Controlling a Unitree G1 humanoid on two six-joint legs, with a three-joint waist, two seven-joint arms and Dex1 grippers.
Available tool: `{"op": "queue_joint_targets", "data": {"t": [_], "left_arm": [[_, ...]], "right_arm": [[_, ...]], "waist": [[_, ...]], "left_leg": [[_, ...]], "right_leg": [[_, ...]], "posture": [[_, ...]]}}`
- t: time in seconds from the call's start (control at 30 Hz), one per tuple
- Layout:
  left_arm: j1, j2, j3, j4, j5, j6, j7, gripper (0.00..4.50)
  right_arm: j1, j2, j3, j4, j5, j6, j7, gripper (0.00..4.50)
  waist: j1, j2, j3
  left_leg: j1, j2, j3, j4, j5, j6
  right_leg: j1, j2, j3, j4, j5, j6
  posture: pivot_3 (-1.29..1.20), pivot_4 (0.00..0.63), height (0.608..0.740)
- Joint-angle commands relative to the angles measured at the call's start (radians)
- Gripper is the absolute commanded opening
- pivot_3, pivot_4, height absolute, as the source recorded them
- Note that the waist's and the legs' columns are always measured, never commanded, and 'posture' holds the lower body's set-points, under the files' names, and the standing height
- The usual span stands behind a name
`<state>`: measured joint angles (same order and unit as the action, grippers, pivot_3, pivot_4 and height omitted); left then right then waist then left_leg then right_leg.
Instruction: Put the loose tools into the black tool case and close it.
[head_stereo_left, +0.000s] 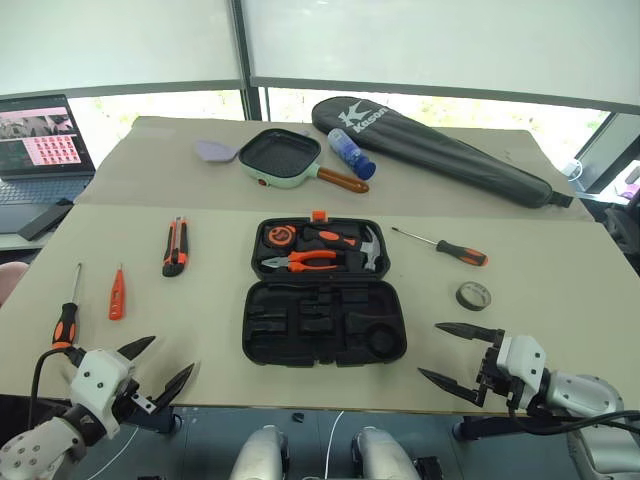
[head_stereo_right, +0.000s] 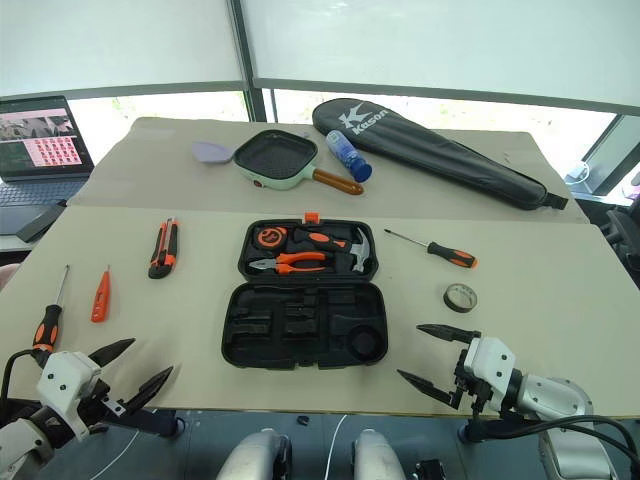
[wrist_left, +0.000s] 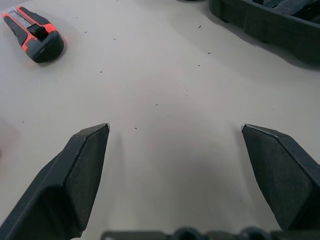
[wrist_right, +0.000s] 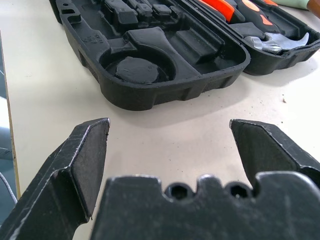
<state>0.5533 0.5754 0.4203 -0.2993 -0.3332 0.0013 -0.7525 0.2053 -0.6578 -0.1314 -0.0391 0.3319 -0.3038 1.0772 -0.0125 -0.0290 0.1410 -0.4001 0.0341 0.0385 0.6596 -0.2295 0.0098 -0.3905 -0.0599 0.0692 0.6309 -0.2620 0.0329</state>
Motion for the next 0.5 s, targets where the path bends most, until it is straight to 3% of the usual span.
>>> {"op": "queue_joint_targets", "data": {"t": [0.03, 0.13, 0.27, 0.5], "left_arm": [[0.016, -0.026, 0.059, -0.089, -0.066, 0.004, 0.028, 4.5], [0.044, -0.1, 0.158, -0.151, -0.201, 0.061, 0.101, 4.5], [0.093, -0.195, 0.28, -0.076, -0.244, 0.08, 0.191, 4.5], [0.165, -0.307, 0.446, 0.087, -0.404, 0.168, 0.284, 4.5]], "right_arm": [[-0.029, 0.03, -0.014, -0.063, 0.081, -0.012, -0.009, 4.47], [-0.078, 0.09, 0.023, -0.196, 0.221, 0.07, -0.015, 4.47], [-0.108, 0.142, 0.065, -0.313, 0.283, 0.137, -0.056, 4.47], [-0.076, 0.227, 0.117, -0.413, 0.268, 0.086, -0.068, 4.47]], "waist": [[0.0, 0.0, 0.0], [-0.01, -0.003, 0.002], [-0.005, -0.003, 0.002], [0.002, -0.011, 0.003]], "left_leg": [[0.0, 0.0, 0.0, 0.0, 0.0, 0.0], [0.0, 0.002, 0.0, 0.0, 0.0, 0.0], [0.0, 0.003, -0.001, 0.0, 0.0, 0.0], [0.0, 0.002, -0.002, 0.0, -0.002, -0.001]], "right_leg": [[0.0, 0.0, 0.0, 0.0, 0.0, 0.0], [0.0, 0.001, 0.0, 0.001, 0.001, 0.001], [0.0, 0.001, -0.001, 0.001, 0.001, 0.002], [-0.001, 0.0, -0.001, 0.0, 0.0, 0.002]], "posture": [[0.0, 0.15, 0.74], [0.0, 0.15, 0.74], [0.0, 0.15, 0.74], [0.0, 0.15, 0.74]]}}
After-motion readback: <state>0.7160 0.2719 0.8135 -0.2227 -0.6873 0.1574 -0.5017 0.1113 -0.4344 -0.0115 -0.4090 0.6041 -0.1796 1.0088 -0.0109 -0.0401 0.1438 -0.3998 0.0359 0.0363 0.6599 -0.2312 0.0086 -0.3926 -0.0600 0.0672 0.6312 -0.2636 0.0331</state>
